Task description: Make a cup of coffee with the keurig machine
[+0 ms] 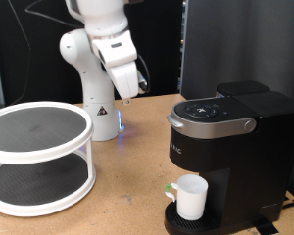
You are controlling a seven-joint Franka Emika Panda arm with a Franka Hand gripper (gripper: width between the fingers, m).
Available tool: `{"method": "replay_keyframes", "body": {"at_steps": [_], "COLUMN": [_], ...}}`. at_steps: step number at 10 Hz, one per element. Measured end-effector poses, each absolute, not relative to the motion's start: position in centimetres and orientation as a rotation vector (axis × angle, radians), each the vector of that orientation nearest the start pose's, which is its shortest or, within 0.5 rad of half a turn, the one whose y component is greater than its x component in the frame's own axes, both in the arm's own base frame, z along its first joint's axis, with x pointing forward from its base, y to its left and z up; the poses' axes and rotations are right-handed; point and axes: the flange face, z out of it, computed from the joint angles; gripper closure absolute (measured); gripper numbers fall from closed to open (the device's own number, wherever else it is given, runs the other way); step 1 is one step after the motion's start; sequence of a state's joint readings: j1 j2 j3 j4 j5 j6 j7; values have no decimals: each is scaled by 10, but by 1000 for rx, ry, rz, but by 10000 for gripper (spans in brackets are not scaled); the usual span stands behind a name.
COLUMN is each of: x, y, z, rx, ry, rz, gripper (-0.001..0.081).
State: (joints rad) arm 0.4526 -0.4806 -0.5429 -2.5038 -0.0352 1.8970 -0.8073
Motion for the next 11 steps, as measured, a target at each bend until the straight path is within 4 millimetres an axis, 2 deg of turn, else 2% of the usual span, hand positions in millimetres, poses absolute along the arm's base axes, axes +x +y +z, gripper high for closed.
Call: {"method": "replay_keyframes", "body": {"at_steps": [1,4,7,11], "x": [386,382,393,414], "y": [-34,-31,-25,-2], "z": [419,426,429,468], "rx": [-2679,-2673,-2723,-2702], "ry": [-1200,-1226,-1264,-1129], "rz": [137,134,-21,-169], "gripper": [4,4,4,4]}}
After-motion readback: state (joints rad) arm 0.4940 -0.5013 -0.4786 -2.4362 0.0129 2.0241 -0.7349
